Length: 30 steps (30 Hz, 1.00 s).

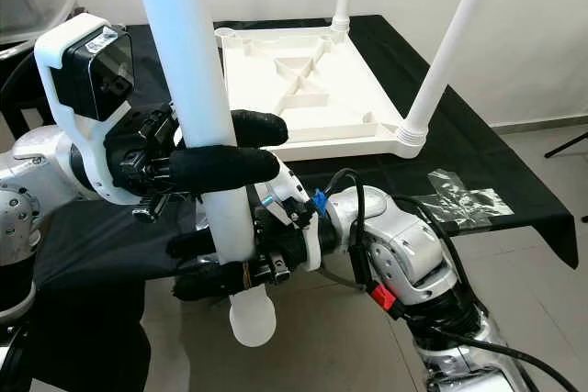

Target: Building children table

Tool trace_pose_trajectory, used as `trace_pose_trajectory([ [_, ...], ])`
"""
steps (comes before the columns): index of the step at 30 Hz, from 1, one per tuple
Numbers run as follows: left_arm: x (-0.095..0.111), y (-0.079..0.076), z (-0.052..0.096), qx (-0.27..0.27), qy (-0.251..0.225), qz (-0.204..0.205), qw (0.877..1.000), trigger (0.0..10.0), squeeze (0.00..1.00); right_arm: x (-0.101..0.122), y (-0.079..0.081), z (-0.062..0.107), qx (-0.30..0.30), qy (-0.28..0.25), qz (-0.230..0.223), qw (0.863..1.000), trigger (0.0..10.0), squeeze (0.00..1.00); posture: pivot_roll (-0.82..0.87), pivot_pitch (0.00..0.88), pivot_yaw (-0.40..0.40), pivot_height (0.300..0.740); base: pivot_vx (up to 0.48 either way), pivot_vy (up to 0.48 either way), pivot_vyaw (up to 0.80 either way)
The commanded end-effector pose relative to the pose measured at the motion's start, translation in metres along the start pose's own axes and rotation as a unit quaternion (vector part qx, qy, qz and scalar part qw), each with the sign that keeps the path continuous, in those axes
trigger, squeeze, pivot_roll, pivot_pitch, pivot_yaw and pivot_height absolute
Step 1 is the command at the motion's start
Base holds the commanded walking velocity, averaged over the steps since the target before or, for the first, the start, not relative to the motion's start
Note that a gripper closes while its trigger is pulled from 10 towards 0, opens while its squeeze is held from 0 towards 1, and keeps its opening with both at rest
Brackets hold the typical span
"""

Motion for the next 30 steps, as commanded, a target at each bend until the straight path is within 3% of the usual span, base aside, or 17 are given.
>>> trace_pose_trajectory([
  [1,0.001,0.001,0.006,0.011,0.003,-0.008,1.0,10.0,1.0,0.003,-0.002,0.005,-0.021,-0.01,0.009,1.0,0.0,0.0,0.0,0.101,-0.027,0.74,0.0,0.0,0.0],
  [7,0.013,0.009,0.024,0.054,-0.007,-0.019,0.998,10.0,1.0,0.003,-0.012,0.011,-0.068,-0.002,0.021,0.997,0.0,0.0,0.0,0.102,-0.028,0.74,0.0,0.0,0.0],
  [10,0.026,0.019,0.043,0.102,-0.008,-0.044,0.994,10.0,1.0,0.005,-0.019,0.019,-0.1,-0.005,0.025,0.995,0.0,0.0,0.0,0.104,-0.028,0.74,0.0,0.0,0.0],
  [13,0.044,0.041,0.083,0.223,-0.001,-0.083,0.971,10.0,1.0,0.012,-0.043,0.05,-0.224,-0.03,0.044,0.973,0.0,0.0,-0.01,0.118,-0.021,0.74,0.0,0.0,0.0],
  [14,0.044,0.041,0.083,0.223,-0.001,-0.083,0.971,10.0,1.0,0.012,-0.043,0.05,-0.224,-0.03,0.044,0.973,0.0,0.0,-0.01,0.118,-0.021,0.74,0.0,0.0,0.0],
  [16,0.044,0.054,0.117,0.344,0.014,-0.099,0.934,10.0,1.0,0.027,-0.058,0.077,-0.319,-0.081,0.057,0.943,0.0,0.0,-0.01,0.122,-0.021,0.74,0.0,0.0,0.0],
  [18,0.044,0.054,0.117,0.344,0.014,-0.099,0.934,10.0,1.0,0.027,-0.058,0.077,-0.319,-0.081,0.057,0.943,0.0,0.0,-0.01,0.122,-0.021,0.74,0.0,0.0,0.0],
  [19,0.038,0.058,0.134,0.397,0.029,-0.1,0.912,10.0,1.0,0.034,-0.062,0.088,-0.359,-0.102,0.066,0.925,1.2,0.0,-0.01,0.128,-0.02,0.74,0.0,0.0,0.0],
  [21,0.038,0.058,0.134,0.397,0.029,-0.1,0.912,10.0,1.0,0.034,-0.062,0.088,-0.359,-0.102,0.066,0.925,1.2,0.0,-0.01,0.128,-0.02,0.74,0.0,0.0,0.0],
  [22,0.018,0.062,0.156,0.474,0.057,-0.092,0.874,10.0,0.0,0.04,-0.065,0.097,-0.395,-0.131,0.072,0.906,10.0,0.0,-0.01,0.131,-0.019,0.74,0.0,0.0,0.0],
  [23,0.018,0.062,0.156,0.474,0.057,-0.092,0.874,10.0,0.0,0.04,-0.065,0.097,-0.395,-0.131,0.072,0.906,10.0,0.0,-0.01,0.131,-0.019,0.74,0.0,0.0,0.0],
  [24,-0.01,0.059,0.173,0.535,0.092,-0.073,0.837,10.0,0.0,0.045,-0.067,0.104,-0.43,-0.152,0.078,0.887,10.0,0.0,-0.02,0.134,-0.017,0.74,0.0,0.0,0.0],
  [25,-0.01,0.059,0.173,0.535,0.092,-0.073,0.837,10.0,0.0,0.045,-0.067,0.104,-0.43,-0.152,0.078,0.887,10.0,0.0,-0.02,0.134,-0.017,0.74,0.0,0.0,0.0],
  [26,-0.037,0.051,0.181,0.576,0.115,-0.05,0.808,10.0,0.0,0.048,-0.067,0.107,-0.456,-0.171,0.08,0.87,10.0,0.0,-0.02,0.137,-0.015,0.74,0.0,0.0,0.0],
  [27,-0.059,0.042,0.176,0.584,0.144,-0.04,0.798,10.0,0.0,0.048,-0.068,0.106,-0.476,-0.175,0.084,0.858,10.0,0.0,-0.03,0.139,-0.015,0.74,0.0,0.0,0.0],
  [29,-0.059,0.042,0.176,0.584,0.144,-0.04,0.798,10.0,0.0,0.048,-0.068,0.106,-0.476,-0.175,0.084,0.858,10.0,0.0,-0.03,0.139,-0.015,0.74,0.0,0.0,0.0],
  [30,-0.074,0.034,0.162,0.573,0.153,-0.03,0.804,10.0,0.0,0.047,-0.068,0.104,-0.491,-0.174,0.086,0.849,10.0,0.0,-0.02,0.139,-0.015,0.74,0.0,0.0,0.0],
])
Point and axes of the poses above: a point about 5 cm out from each wrist's last joint towards the gripper, its own z axis pointing back from the gripper into the wrist, its own x axis along the axis of the wrist's last joint, y = z × x, the point moved 4 cm from there along -z, pointing out of the wrist towards the gripper, and after that the axes turned 13 degrees about -z, right-handed, at the moved point
